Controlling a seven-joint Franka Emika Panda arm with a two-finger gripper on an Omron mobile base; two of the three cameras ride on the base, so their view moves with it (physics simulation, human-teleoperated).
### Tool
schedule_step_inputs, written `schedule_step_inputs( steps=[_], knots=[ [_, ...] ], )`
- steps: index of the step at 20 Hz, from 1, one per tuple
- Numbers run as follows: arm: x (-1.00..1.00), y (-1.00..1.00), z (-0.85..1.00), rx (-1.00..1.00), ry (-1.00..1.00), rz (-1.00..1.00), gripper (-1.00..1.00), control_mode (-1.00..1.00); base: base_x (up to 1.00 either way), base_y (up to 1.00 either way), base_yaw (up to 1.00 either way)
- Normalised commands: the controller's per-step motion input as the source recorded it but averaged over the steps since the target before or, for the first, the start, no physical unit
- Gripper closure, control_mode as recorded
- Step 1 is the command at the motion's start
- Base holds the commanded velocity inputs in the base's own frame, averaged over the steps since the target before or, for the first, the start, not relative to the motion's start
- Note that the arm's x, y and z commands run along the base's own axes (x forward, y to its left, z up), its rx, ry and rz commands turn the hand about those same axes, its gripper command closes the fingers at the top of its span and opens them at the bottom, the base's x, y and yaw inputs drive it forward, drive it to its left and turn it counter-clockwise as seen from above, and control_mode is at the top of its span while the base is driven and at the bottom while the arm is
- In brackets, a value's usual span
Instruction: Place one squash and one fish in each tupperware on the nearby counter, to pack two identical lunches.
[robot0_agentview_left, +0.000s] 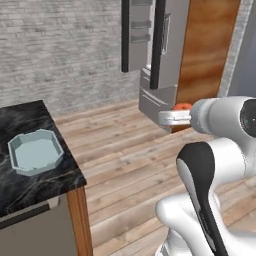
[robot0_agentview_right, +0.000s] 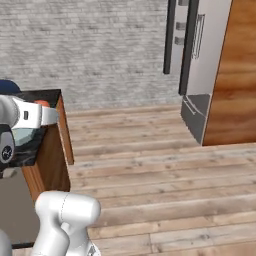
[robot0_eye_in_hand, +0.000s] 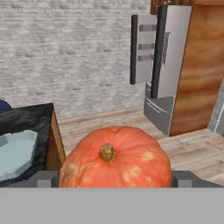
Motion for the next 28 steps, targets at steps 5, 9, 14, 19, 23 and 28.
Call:
schedule_step_inputs(
  steps=[5,9,14,19,23,28],
  knots=[
    [0.00,0.00,0.00,0.00,0.00,0.00,1.00,1.00,-0.04,1.00,0.04],
    [0.00,0.00,0.00,0.00,0.00,0.00,1.00,1.00,0.02,0.97,0.04],
    [0.00,0.00,0.00,0.00,0.00,0.00,1.00,1.00,0.28,0.81,0.12],
    [0.00,0.00,0.00,0.00,0.00,0.00,1.00,1.00,0.53,0.58,0.19],
    [0.00,0.00,0.00,0.00,0.00,0.00,1.00,1.00,0.46,0.05,0.17],
    [0.00,0.00,0.00,0.00,0.00,0.00,1.00,1.00,0.32,0.00,0.17]
  ],
)
